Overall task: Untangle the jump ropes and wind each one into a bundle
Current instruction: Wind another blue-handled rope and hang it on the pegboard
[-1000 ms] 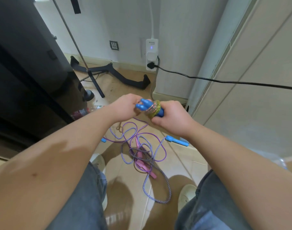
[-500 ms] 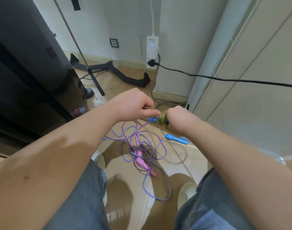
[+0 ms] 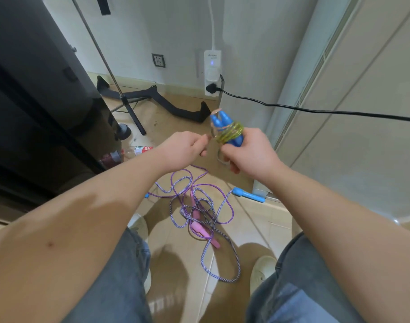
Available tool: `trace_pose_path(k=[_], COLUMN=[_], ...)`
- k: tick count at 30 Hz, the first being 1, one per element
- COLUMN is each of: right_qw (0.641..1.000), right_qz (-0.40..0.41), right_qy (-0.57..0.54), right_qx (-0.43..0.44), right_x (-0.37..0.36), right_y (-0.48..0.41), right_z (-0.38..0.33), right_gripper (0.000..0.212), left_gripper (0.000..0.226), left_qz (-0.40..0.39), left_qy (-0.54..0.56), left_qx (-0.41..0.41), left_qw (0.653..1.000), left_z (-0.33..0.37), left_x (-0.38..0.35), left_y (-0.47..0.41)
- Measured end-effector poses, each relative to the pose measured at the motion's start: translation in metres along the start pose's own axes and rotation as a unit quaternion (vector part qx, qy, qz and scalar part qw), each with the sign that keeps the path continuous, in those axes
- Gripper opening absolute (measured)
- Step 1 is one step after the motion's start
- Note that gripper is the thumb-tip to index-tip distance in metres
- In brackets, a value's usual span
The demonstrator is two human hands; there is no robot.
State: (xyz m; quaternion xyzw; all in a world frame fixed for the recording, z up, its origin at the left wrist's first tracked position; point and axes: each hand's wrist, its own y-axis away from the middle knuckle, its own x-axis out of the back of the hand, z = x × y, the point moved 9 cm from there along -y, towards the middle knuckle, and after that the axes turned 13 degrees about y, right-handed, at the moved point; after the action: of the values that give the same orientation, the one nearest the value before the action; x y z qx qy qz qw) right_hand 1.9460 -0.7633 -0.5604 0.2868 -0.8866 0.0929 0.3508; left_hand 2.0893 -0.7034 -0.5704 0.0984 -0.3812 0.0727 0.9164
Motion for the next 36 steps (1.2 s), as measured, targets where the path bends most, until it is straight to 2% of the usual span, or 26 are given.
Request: trace_pose_path(k=[2, 4, 5, 8, 11, 14, 16, 18, 22, 24, 26, 29, 31, 34, 36], right_qw=[0.996, 0.983, 0.97, 0.912, 0.866, 0.849, 0.847, 0.873, 0.967, 0.99, 0.999, 0.994, 0.976, 0.936, 0.904], right_qz=[0.067, 0.091, 0.073, -0.049, -0.128, -0.181, -0.189, -0.183, -0.103, -0.064, -0.016, 0.058, 0.06, -0.002, -0.062], right_qy=[0.031, 0.143, 0.219, 0.404, 0.483, 0.473, 0.446, 0.381, 0.164, 0.076, 0.037, 0.093, 0.206, 0.35, 0.424], right_qx=[-0.055, -0.071, -0.069, -0.046, 0.034, 0.153, 0.219, 0.243, 0.167, 0.099, 0.037, -0.028, -0.033, -0.04, -0.016], right_x=[0.015, 0.026, 0.026, 0.001, -0.029, -0.053, -0.058, -0.056, -0.031, -0.022, -0.014, 0.004, 0.008, -0.003, -0.016], right_y=[-0.007, -0.013, -0.015, -0.013, -0.003, 0.011, 0.021, 0.025, 0.017, 0.012, 0.006, -0.004, -0.007, -0.004, 0.0], right_z=[0.017, 0.025, 0.028, 0.036, 0.031, 0.01, -0.007, -0.016, -0.02, -0.014, -0.005, 0.01, 0.013, 0.019, 0.02], right_gripper=[0.009, 0.013, 0.014, 0.011, 0.005, 0.003, 0.011, 0.017, 0.014, 0.011, 0.013, 0.015, 0.015, 0.013, 0.008], left_gripper=[0.05, 0.05, 0.05, 0.052, 0.055, 0.057, 0.056, 0.057, 0.054, 0.048, 0.051, 0.053, 0.049, 0.045, 0.044], left_qz=[-0.023, -0.055, -0.068, -0.091, -0.068, -0.018, -0.015, -0.016, 0.006, -0.013, -0.029, -0.038, -0.058, -0.115, -0.128], left_qy=[-0.021, -0.028, -0.031, -0.056, -0.067, -0.063, -0.063, -0.043, 0.048, 0.096, 0.124, 0.066, 0.001, -0.104, -0.146], left_qx=[-0.026, -0.04, -0.048, -0.089, -0.134, -0.155, -0.132, -0.085, 0.045, 0.082, 0.071, 0.016, -0.024, -0.112, -0.162], left_qw=[0.999, 0.997, 0.996, 0.99, 0.986, 0.986, 0.989, 0.995, 0.998, 0.992, 0.989, 0.997, 0.998, 0.981, 0.967], left_z=[0.009, 0.015, 0.017, 0.02, 0.029, 0.032, 0.023, 0.012, -0.014, -0.02, -0.012, 0.008, 0.021, 0.041, 0.051], left_x=[-0.009, -0.019, -0.021, -0.021, -0.01, 0.006, 0.009, 0.011, 0.013, 0.004, -0.005, -0.013, -0.02, -0.032, -0.033], left_y=[0.002, 0.005, 0.007, 0.01, 0.009, 0.007, 0.004, 0.003, 0.001, 0.001, 0.002, 0.005, 0.007, 0.016, 0.022])
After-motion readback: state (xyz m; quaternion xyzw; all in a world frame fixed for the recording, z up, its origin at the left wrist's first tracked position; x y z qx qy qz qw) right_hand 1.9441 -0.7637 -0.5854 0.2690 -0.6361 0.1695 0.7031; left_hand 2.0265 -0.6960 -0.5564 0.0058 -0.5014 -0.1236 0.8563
